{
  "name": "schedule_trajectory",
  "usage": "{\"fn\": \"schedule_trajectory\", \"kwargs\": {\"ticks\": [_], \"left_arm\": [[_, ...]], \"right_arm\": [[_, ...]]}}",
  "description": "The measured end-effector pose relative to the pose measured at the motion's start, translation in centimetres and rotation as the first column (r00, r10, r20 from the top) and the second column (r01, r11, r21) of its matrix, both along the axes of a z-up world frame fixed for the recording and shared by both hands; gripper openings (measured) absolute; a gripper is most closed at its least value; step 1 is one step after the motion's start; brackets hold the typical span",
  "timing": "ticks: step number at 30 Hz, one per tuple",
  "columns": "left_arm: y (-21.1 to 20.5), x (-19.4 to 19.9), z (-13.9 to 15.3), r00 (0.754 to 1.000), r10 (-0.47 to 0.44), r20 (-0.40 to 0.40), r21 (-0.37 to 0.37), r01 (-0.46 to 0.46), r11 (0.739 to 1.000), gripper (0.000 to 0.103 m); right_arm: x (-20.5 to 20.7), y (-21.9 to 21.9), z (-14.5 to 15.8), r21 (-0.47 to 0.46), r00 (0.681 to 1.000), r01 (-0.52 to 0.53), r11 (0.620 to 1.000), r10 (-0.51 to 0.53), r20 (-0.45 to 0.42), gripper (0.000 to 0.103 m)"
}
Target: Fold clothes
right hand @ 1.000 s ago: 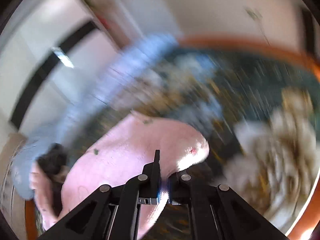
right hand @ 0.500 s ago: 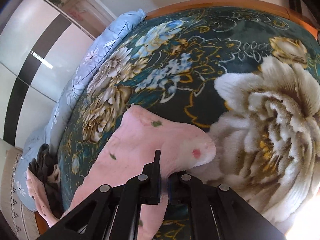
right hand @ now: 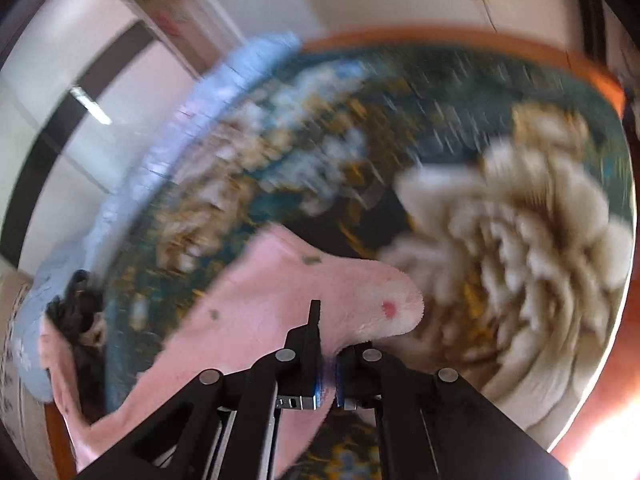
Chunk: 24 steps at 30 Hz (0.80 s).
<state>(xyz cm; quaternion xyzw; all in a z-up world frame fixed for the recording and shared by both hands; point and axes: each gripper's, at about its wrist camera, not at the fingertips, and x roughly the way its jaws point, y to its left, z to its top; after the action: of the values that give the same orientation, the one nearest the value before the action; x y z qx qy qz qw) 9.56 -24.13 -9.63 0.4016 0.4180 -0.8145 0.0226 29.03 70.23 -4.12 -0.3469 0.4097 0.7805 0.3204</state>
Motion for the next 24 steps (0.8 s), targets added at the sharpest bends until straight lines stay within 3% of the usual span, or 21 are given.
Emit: {"fn": "schedule_trajectory", "kwargs": {"ticks": [4,10,12,14,17,21,24], "left_arm": [[-0.4,0.0,-1.8,0.999,-0.003,0.033,0.038,0.002,0.999,0.013],[-0.3,-0.3,-0.9,1.000,-0.030,0.006,0.030,0.030,0.999,0.016],[-0.4,-0.3,-0.7,0.999,-0.035,0.009,0.033,0.034,0.999,0.020],[-1.0,-0.2,-0.4,1.000,-0.013,0.027,0.024,0.013,1.000,0.031],[-2.2,0.0,0.9,0.999,0.043,0.022,-0.018,-0.043,0.999,0.033],[-2.5,-0.1,3.2,0.998,0.049,-0.028,-0.050,-0.051,0.997,0.035],[-0.7,-0.8,5.0,0.996,-0.014,-0.092,-0.076,0.007,0.997,0.042]], "right_arm": [[-0.4,0.4,-2.4,-0.034,0.999,-0.001,0.999,0.003,0.045,0.005],[-0.6,1.0,-1.6,-0.024,0.999,-0.019,1.000,0.020,0.050,0.009],[-0.3,1.3,-1.3,-0.022,0.999,-0.020,1.000,0.021,0.042,0.013],[0.2,1.8,-1.1,-0.019,1.000,-0.008,1.000,0.008,0.030,0.019],[1.3,2.9,-0.3,0.018,0.998,0.042,0.999,-0.043,0.037,0.041],[1.5,3.8,1.5,0.064,0.995,0.095,0.993,-0.096,0.023,0.043],[-0.5,2.3,3.9,0.129,0.998,0.062,0.990,-0.059,-0.024,0.043]]}}
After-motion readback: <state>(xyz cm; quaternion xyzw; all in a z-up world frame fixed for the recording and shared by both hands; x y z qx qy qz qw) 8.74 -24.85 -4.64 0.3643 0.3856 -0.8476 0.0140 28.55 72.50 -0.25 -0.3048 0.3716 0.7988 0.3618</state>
